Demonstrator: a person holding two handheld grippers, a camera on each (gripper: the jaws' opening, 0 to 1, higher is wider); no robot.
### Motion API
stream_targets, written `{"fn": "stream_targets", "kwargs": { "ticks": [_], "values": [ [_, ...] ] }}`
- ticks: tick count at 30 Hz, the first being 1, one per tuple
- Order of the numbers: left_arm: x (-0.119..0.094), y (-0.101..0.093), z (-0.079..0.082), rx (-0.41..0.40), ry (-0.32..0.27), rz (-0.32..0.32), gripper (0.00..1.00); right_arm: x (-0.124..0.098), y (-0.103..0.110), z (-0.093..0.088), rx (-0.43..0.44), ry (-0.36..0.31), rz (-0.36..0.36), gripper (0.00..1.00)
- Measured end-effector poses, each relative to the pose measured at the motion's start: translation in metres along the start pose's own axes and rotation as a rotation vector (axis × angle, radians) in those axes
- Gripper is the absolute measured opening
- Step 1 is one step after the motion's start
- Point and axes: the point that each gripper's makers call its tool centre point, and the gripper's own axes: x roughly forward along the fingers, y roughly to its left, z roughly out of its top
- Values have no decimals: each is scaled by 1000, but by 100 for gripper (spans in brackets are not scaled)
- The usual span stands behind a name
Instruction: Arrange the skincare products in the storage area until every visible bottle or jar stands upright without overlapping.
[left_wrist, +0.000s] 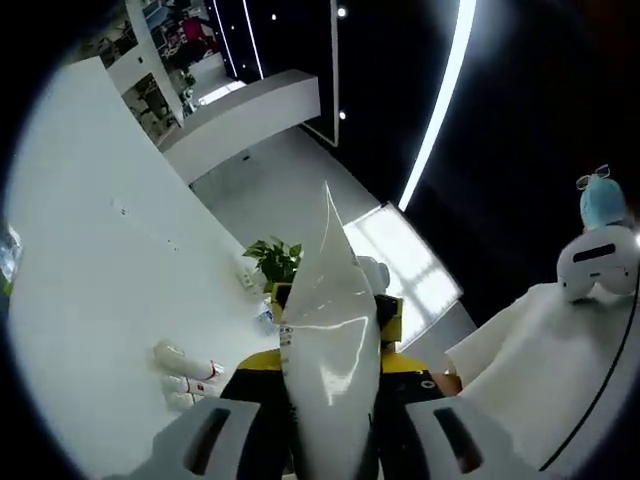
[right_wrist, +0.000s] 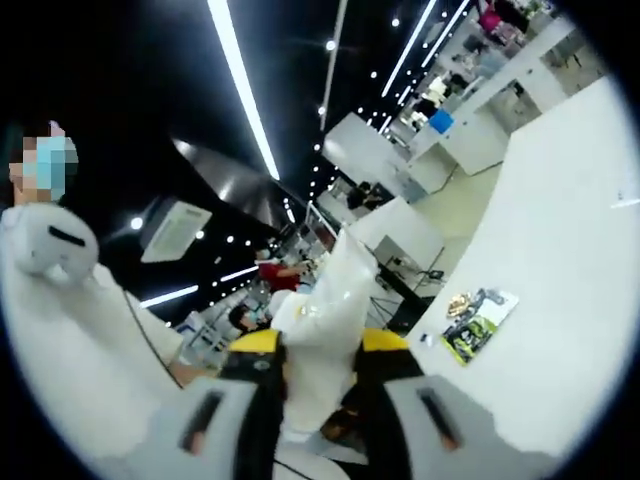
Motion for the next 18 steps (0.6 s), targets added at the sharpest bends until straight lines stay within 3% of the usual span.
{"fn": "stream_targets", "kwargs": {
  "ticks": [8,11,18],
  "values": [
    [5,-2,-3,-9,48,-32,27,-7,-2,0,17,-9,-28,20],
    [6,-3,-5,13,70,-50,22,-9,-3,-1,48,0,-32,12],
    [14,-5,-4,9,57,-75,24,-16,-4,3,40,-23,-45,11]
  ]
}}
